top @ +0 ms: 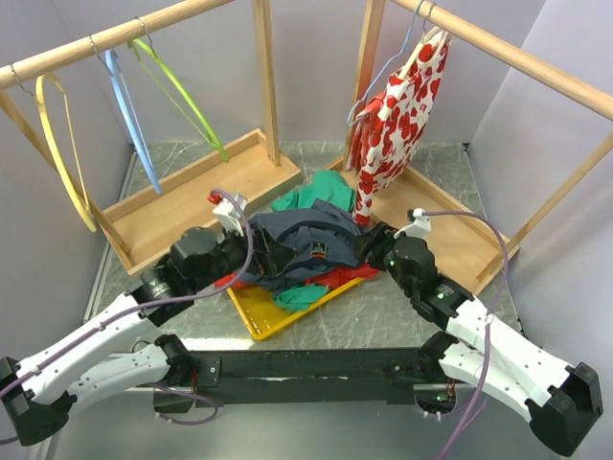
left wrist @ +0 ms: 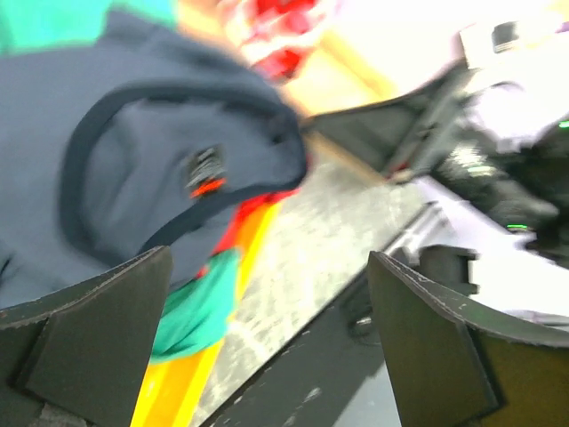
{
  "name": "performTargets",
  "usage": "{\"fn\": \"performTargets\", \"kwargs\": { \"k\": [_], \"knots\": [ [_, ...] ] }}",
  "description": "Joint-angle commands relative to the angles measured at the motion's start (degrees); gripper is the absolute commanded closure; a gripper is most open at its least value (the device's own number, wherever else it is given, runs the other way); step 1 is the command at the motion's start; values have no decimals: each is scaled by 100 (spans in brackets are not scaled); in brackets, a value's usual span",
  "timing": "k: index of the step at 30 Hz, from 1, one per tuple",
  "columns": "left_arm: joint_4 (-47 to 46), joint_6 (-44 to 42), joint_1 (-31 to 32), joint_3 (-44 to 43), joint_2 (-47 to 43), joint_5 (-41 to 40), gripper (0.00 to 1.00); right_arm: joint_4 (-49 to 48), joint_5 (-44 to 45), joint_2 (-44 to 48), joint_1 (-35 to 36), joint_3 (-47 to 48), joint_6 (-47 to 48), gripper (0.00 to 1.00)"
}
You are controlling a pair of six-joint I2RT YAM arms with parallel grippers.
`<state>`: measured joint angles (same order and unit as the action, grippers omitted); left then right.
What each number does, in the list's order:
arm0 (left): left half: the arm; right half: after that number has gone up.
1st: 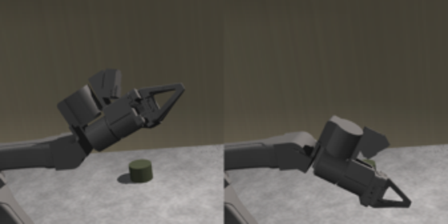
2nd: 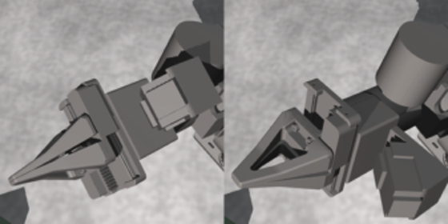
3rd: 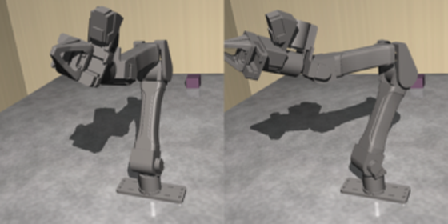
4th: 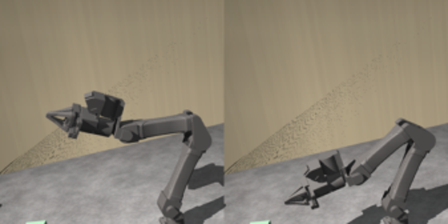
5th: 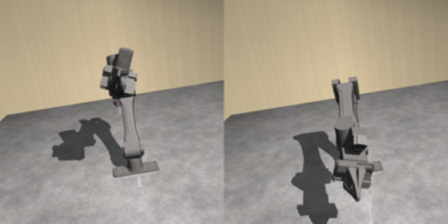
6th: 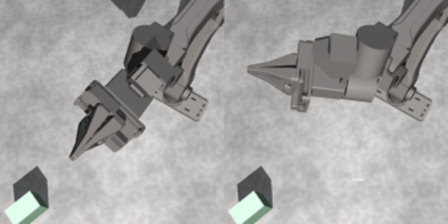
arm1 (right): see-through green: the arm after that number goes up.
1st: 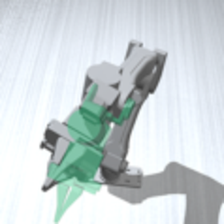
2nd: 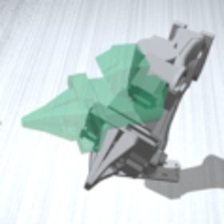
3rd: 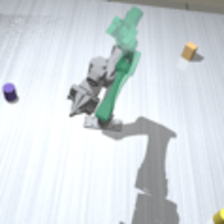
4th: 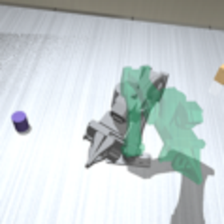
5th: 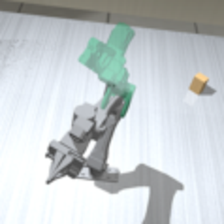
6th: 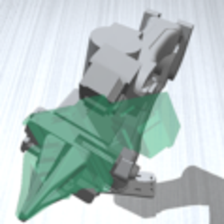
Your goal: Place the tank top on the hanger
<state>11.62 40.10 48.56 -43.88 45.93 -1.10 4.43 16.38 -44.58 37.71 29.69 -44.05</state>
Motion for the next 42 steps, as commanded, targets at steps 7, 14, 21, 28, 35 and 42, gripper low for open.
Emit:
{"fn": "performTargets", "kwargs": {
  "k": [7, 14, 21, 28, 35, 42],
  "knots": [
    [-240, -897, -4, -2998, 968, -766, 6, 225, -118, 467, -18, 459, 81, 30],
    [762, -1434, -153, -5532, 2129, -4017, 6, 366, -188, 476, -10, 502, 142, 27],
    [1403, -2173, -1127, -7081, 3192, -5559, 8, 392, -258, 538, -18, 511, 336, 25],
    [2555, -1945, -2305, -8573, 4291, -4794, 9, 524, -486, 415, -10, 687, 424, 24],
    [2793, -2146, -2500, -8945, 4942, -5074, 14, 489, -531, 573, -18, 476, 371, 23],
    [2697, -2313, -2509, -8646, 5267, -5681, 25, 542, -513, 591, -1, 450, 433, 23]
  ]
}}
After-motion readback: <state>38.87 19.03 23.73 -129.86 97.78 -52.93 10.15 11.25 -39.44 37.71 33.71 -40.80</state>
